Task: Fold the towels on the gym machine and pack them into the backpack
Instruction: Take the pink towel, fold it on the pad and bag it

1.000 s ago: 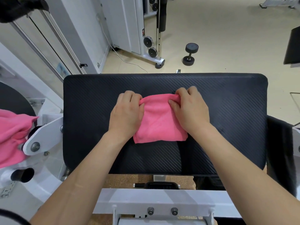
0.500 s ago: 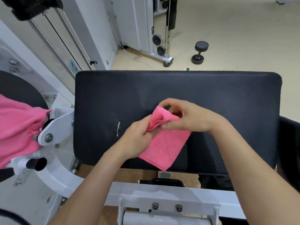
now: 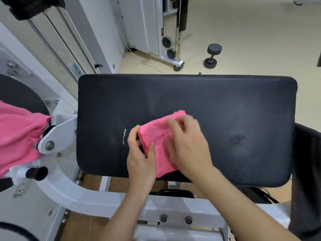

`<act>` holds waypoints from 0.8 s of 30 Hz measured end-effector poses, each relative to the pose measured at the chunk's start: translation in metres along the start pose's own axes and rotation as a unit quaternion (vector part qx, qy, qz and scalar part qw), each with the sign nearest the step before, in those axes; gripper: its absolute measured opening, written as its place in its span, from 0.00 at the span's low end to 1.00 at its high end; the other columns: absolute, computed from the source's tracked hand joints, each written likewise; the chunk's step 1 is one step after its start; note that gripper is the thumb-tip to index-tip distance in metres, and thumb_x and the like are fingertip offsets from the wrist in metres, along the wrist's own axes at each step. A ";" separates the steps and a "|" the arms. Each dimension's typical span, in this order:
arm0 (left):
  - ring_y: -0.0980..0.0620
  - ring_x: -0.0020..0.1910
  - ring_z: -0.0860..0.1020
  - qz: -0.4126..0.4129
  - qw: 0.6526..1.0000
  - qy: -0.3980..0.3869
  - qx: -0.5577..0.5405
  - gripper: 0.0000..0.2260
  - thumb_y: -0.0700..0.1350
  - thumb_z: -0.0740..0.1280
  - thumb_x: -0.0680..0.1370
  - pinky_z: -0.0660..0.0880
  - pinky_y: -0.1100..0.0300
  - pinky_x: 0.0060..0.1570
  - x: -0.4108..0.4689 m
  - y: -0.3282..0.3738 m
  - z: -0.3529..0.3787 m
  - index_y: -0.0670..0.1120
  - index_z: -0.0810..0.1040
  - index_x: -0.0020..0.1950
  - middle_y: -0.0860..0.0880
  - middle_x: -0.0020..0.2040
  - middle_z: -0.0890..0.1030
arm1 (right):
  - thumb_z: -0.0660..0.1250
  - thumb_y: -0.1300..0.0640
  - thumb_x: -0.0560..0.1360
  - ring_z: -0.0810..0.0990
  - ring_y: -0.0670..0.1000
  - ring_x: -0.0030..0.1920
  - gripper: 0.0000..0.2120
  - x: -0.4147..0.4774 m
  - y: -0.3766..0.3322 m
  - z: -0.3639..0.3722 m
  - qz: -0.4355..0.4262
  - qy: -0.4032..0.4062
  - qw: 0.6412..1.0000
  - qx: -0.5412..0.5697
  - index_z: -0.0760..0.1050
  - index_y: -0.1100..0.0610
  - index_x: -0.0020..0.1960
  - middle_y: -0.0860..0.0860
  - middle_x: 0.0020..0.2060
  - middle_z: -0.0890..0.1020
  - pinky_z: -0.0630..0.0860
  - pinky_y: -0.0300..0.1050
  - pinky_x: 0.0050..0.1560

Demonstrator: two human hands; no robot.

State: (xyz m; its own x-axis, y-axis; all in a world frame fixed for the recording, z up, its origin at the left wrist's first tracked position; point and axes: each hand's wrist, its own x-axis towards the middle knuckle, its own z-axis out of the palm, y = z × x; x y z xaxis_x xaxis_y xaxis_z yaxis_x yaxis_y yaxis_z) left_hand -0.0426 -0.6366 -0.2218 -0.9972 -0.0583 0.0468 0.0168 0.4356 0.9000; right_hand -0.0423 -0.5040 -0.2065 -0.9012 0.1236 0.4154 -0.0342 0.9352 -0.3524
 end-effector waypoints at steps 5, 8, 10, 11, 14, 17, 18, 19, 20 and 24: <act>0.72 0.53 0.70 0.083 0.995 -0.021 0.052 0.23 0.40 0.62 0.81 0.66 0.79 0.49 -0.001 -0.013 0.000 0.62 0.65 0.70 0.62 0.55 0.69 | 0.54 0.47 0.81 0.56 0.56 0.77 0.28 -0.048 0.010 0.038 -0.059 -0.120 0.985 -0.111 0.57 0.54 0.78 0.58 0.77 0.57 0.59 0.53 0.72; 0.63 0.47 0.74 0.086 0.991 -0.065 0.075 0.21 0.38 0.63 0.80 0.71 0.73 0.45 0.005 -0.018 -0.006 0.65 0.74 0.61 0.55 0.52 0.71 | 0.51 0.46 0.82 0.54 0.54 0.78 0.28 -0.046 0.014 0.042 -0.072 -0.136 0.980 -0.124 0.54 0.54 0.79 0.57 0.78 0.55 0.55 0.53 0.73; 0.58 0.42 0.75 0.046 0.992 -0.097 0.065 0.22 0.37 0.65 0.76 0.73 0.67 0.42 0.016 -0.017 -0.011 0.66 0.78 0.56 0.53 0.49 0.74 | 0.51 0.46 0.82 0.53 0.53 0.78 0.28 -0.045 0.018 0.039 -0.094 -0.144 0.978 -0.122 0.55 0.54 0.79 0.56 0.78 0.55 0.54 0.53 0.74; 0.57 0.42 0.75 0.021 0.992 -0.112 0.052 0.23 0.36 0.66 0.74 0.74 0.64 0.42 0.021 -0.014 -0.012 0.65 0.78 0.54 0.52 0.50 0.76 | 0.52 0.46 0.81 0.53 0.52 0.78 0.28 -0.044 0.021 0.036 -0.109 -0.150 0.976 -0.117 0.55 0.54 0.79 0.55 0.78 0.55 0.54 0.53 0.74; 0.52 0.40 0.76 -0.039 0.993 -0.112 0.013 0.22 0.34 0.67 0.71 0.76 0.58 0.42 0.022 -0.008 -0.012 0.61 0.80 0.55 0.49 0.51 0.80 | 0.57 0.48 0.78 0.58 0.52 0.77 0.28 -0.038 0.020 0.019 -0.128 -0.172 0.971 -0.102 0.63 0.55 0.76 0.53 0.77 0.61 0.57 0.54 0.72; 0.57 0.34 0.71 -0.113 0.991 -0.067 -0.034 0.18 0.37 0.69 0.73 0.74 0.58 0.39 0.000 -0.002 -0.007 0.59 0.81 0.56 0.53 0.40 0.78 | 0.62 0.45 0.71 0.70 0.56 0.69 0.29 -0.045 -0.003 0.001 -0.098 -0.183 0.976 -0.067 0.72 0.58 0.68 0.55 0.72 0.70 0.64 0.58 0.64; 0.57 0.32 0.72 -0.137 0.987 -0.056 -0.056 0.17 0.39 0.70 0.74 0.75 0.58 0.38 -0.008 0.001 -0.006 0.59 0.81 0.56 0.55 0.36 0.76 | 0.62 0.43 0.68 0.71 0.57 0.68 0.34 -0.054 -0.013 -0.001 -0.088 -0.201 0.974 -0.058 0.71 0.59 0.69 0.56 0.71 0.70 0.66 0.60 0.62; 0.57 0.31 0.73 -0.160 0.982 -0.052 -0.083 0.16 0.39 0.70 0.74 0.76 0.58 0.37 -0.017 0.002 -0.006 0.58 0.81 0.56 0.56 0.33 0.77 | 0.64 0.42 0.65 0.70 0.58 0.69 0.40 -0.064 -0.022 -0.002 -0.078 -0.225 0.969 -0.059 0.67 0.60 0.72 0.58 0.72 0.69 0.68 0.62 0.61; 0.57 0.30 0.75 -0.183 0.975 -0.053 -0.112 0.16 0.39 0.70 0.75 0.77 0.59 0.36 -0.024 0.004 -0.008 0.58 0.81 0.56 0.54 0.32 0.79 | 0.66 0.43 0.63 0.69 0.59 0.70 0.43 -0.072 -0.029 -0.003 -0.066 -0.245 0.965 -0.066 0.64 0.60 0.74 0.59 0.73 0.68 0.70 0.63 0.61; 0.51 0.42 0.83 -0.262 0.930 -0.101 -0.237 0.22 0.33 0.70 0.74 0.81 0.55 0.47 -0.042 0.006 -0.015 0.52 0.78 0.63 0.45 0.39 0.84 | 0.60 0.57 0.71 0.72 0.59 0.69 0.27 -0.083 -0.017 0.016 -0.060 -0.193 0.977 -0.073 0.67 0.58 0.70 0.57 0.69 0.73 0.73 0.57 0.57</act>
State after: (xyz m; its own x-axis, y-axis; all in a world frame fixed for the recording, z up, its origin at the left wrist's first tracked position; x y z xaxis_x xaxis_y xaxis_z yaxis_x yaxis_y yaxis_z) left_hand 0.0009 -0.6453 -0.2114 -0.8697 0.0406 -0.4919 -0.4935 -0.0532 0.8681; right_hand 0.0261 -0.5357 -0.2478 -0.9912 -0.0976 0.0892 -0.1128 0.9761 -0.1860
